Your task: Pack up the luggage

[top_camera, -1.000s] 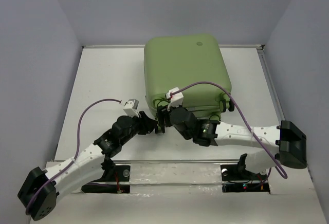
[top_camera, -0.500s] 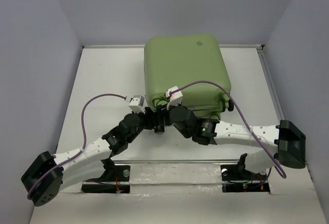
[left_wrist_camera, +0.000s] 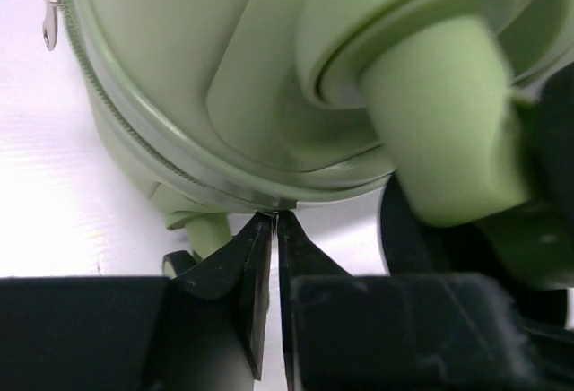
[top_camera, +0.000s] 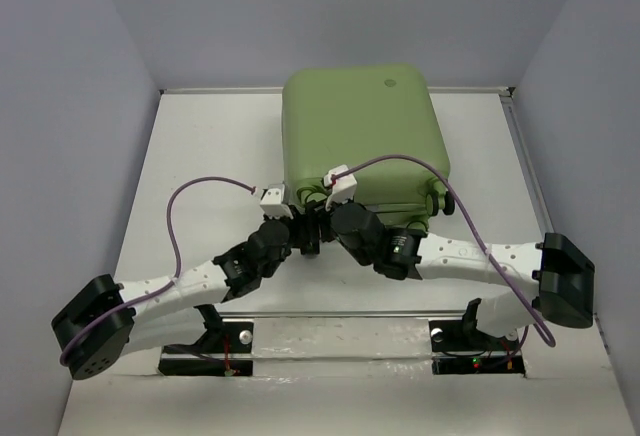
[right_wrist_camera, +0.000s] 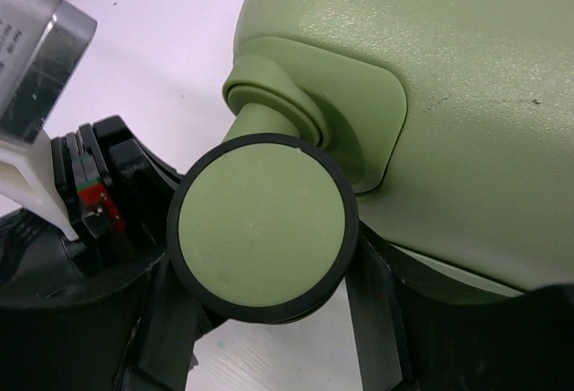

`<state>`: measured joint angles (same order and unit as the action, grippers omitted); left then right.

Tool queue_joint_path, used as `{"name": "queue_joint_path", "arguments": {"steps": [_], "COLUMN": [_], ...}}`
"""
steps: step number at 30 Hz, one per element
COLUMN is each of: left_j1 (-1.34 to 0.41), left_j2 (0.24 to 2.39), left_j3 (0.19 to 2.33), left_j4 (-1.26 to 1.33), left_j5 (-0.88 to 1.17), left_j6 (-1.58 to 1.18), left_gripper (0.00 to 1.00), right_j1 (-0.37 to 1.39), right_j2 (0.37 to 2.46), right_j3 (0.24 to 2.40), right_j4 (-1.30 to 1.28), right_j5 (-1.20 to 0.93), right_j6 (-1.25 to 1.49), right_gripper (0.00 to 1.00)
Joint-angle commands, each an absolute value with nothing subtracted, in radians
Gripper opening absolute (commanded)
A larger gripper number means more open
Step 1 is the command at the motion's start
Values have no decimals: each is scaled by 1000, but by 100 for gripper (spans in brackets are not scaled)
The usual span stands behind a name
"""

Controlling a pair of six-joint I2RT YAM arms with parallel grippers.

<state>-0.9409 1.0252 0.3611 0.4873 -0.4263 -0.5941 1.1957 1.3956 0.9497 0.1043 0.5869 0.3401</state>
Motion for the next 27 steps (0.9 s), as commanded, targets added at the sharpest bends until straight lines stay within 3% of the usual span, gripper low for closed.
{"name": "queue_joint_path", "arguments": {"steps": [1, 6, 16, 23, 27], "left_j1": [-948, -948, -924, -783, -583], "left_j2": [1060, 1026, 830, 824, 931], "left_j3": [423, 423, 370, 394, 408], "left_j4": [612, 565, 180, 195, 317], "left_j5": [-546, -590, -696, -625, -462], "left_j6": [-555, -534, -580, -535, -558], "left_gripper": [6, 6, 6, 6, 6], "right_j1": [1200, 1200, 1167, 1158, 1158], "right_j2": [1362, 1321, 1059, 997, 1034], "right_j3": [989, 948, 781, 738, 733], "right_j4": [307, 305, 179, 129, 133], "right_j5": [569, 609, 713, 670, 637], "right_j6": [376, 379, 397, 414, 433], "right_gripper": [7, 7, 7, 7, 7]}}
